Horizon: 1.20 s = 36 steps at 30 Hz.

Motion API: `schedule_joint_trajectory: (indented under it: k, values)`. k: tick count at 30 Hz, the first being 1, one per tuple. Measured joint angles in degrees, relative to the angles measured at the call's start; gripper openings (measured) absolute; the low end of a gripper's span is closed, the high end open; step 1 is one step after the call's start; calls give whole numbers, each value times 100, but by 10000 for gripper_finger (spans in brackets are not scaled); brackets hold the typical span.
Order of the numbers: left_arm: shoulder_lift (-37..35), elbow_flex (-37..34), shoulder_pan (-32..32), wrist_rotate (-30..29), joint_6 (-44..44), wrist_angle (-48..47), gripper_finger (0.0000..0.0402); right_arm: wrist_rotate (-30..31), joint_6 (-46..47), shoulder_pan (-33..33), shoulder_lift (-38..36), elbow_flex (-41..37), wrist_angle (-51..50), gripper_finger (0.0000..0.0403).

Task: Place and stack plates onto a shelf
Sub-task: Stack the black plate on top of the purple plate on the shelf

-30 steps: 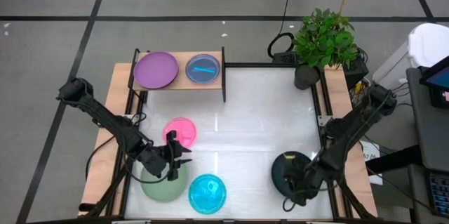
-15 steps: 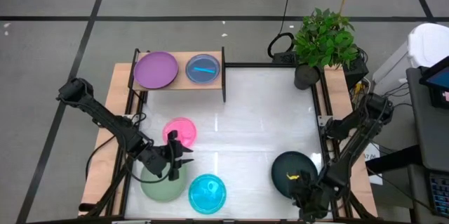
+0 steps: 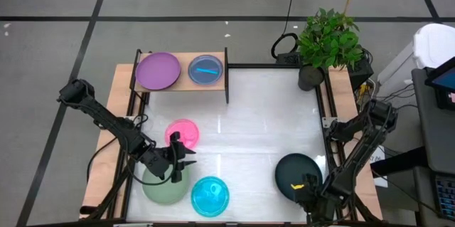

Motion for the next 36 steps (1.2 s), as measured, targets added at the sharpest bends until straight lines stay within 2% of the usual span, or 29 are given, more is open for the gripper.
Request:
schedule_joint_trajectory:
  k: [8,14,20,24,29,32,36]
  values:
    - [0,0,0,0,55,-2,163,-208,-175,-4,240,25,-103,13]
    - [0,0,2,0,25,-2,163,-120,-318,-21,186,79,-271,7]
    - [0,0,2,-2,14,1,163,323,-867,-74,178,622,-1330,1]
    - [0,0,4,-7,108,14,163,734,-1867,-238,178,802,-1592,0]
    - [0,1,4,-137,341,80,163,1090,-3976,-584,178,802,-1416,0]
    - [0,2,4,-231,696,271,163,1438,-5103,-844,178,802,-1302,0]
    - [0,2,4,-259,1352,509,163,1684,-6045,-1228,175,804,-1164,0]
